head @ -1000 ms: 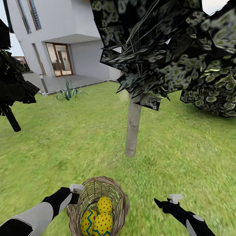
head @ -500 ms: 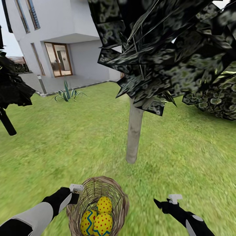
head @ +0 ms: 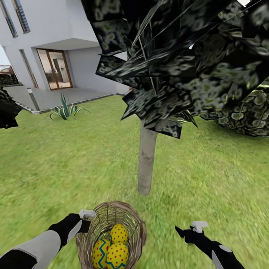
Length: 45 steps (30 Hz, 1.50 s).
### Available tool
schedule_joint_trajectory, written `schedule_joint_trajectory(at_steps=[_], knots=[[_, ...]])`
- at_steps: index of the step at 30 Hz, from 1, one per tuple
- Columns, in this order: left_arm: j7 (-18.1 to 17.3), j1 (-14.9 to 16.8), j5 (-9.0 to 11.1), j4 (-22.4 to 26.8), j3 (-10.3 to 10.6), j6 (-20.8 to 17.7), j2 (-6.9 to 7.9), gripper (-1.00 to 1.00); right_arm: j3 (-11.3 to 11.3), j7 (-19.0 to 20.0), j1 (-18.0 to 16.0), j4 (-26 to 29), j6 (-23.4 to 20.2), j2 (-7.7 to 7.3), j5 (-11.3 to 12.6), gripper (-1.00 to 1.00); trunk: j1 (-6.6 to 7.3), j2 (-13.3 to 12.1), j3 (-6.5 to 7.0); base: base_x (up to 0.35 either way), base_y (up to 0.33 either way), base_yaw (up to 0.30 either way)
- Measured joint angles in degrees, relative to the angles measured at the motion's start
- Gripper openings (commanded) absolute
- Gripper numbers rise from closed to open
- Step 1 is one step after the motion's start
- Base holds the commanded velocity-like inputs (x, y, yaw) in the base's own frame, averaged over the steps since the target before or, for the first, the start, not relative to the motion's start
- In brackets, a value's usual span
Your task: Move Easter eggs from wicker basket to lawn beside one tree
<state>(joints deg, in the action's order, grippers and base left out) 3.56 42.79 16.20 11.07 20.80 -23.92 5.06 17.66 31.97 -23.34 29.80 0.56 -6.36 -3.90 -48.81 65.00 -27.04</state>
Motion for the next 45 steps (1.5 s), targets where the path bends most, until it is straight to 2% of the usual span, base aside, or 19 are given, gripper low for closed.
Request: schedule_joint_trajectory(at_steps=[6, 9, 13, 24, 32, 35, 36, 37, 38, 39, 40, 42, 43, 45], knots=[[0.01, 0.00, -0.05, -0.01, 0.08, 0.00, 0.00, -1.00, -0.01, -0.20, 0.00, 0.00, -0.01, 0.05, -0.04, 1.00, 0.00, 0.00, 0.00, 0.335, 0.000, -0.001], [0.00, 0.00, -0.04, 0.00, 0.05, 0.00, 0.00, -1.00, -0.04, -3.48, 0.01, 0.00, 0.00, 0.07, -0.08, 1.00, 0.00, 0.00, 0.00, 0.335, 0.000, 0.000], [0.01, 0.00, -0.06, -0.01, 0.07, -0.01, 0.00, -1.00, -0.05, -3.59, -0.01, 0.00, 0.04, 0.08, -0.07, 1.00, 0.00, 0.00, 0.00, 0.295, 0.000, 0.000], [-0.15, -0.15, -0.01, -0.01, 0.04, 0.00, 0.09, -1.00, 0.03, -4.36, -0.62, -0.41, 0.08, 0.01, 0.07, 1.00, -0.04, 0.00, 0.00, 0.007, 0.000, 0.000], [-0.17, -0.44, -0.01, -0.01, -0.37, -0.06, 0.09, -1.00, 0.00, -4.11, -0.69, -1.75, 0.08, -0.01, -0.16, 1.00, -1.79, 3.19, -1.43, 0.000, 0.000, 0.000], [-0.23, -0.43, -0.35, 0.47, -1.69, -0.32, 1.00, -1.00, 0.16, -3.45, -0.69, -1.37, -0.22, -0.28, -0.16, 1.00, -2.45, 4.39, -1.97, 0.000, 0.000, 0.000], [-0.20, -0.46, 0.58, 0.32, -6.86, -0.54, 2.32, -1.00, 0.17, -2.95, -0.69, -1.16, -0.44, -0.33, -0.16, 1.00, -2.67, 4.79, -2.16, 0.000, 0.000, 0.000], [-0.24, -0.38, -0.92, 1.52, -10.67, -0.25, 2.92, -1.00, 0.20, -1.52, -0.69, -1.07, -0.61, -0.35, -0.15, 1.00, -2.88, 5.20, -2.32, 0.000, 0.000, 0.000], [-0.51, -0.39, -0.31, 1.64, -11.30, -0.65, 3.45, -1.00, 0.24, 0.68, -0.69, -1.09, -0.74, -0.36, -0.15, 1.00, -3.10, 5.60, -2.50, 0.000, 0.000, 0.000], [-1.08, -0.46, 0.45, 1.46, -10.53, -0.73, 4.08, -1.00, 0.26, 3.04, -0.69, -1.19, -0.83, -0.36, -0.05, 1.00, -3.33, 6.00, -2.69, 0.000, 0.000, 0.000], [-1.39, -0.44, -0.07, 1.71, -10.92, -0.85, 4.76, -1.00, 0.28, 4.02, -0.69, -1.23, -0.86, -0.36, 0.10, 1.00, -3.54, 6.40, -2.87, 0.000, 0.000, 0.000], [-1.52, -0.35, -0.61, 2.68, -11.05, -1.34, 6.02, -1.00, 0.29, 4.66, -0.69, -1.24, -0.87, -0.36, 0.17, 1.00, -3.98, 7.20, -3.22, 0.000, 0.000, 0.000], [-1.48, -0.34, -0.22, 2.69, -10.53, -1.52, 5.97, -1.00, 0.25, 4.73, -0.69, -1.25, -0.87, -0.36, 0.16, 1.00, -4.20, 7.60, -3.41, 0.000, 0.000, 0.000], [-1.54, -0.17, 0.40, 2.99, -11.64, -2.59, 6.13, -1.00, 0.21, 4.78, -0.69, -1.19, -0.90, -0.37, 0.16, 1.00, -4.64, 8.41, -3.76, 0.000, 0.000, 0.000]])
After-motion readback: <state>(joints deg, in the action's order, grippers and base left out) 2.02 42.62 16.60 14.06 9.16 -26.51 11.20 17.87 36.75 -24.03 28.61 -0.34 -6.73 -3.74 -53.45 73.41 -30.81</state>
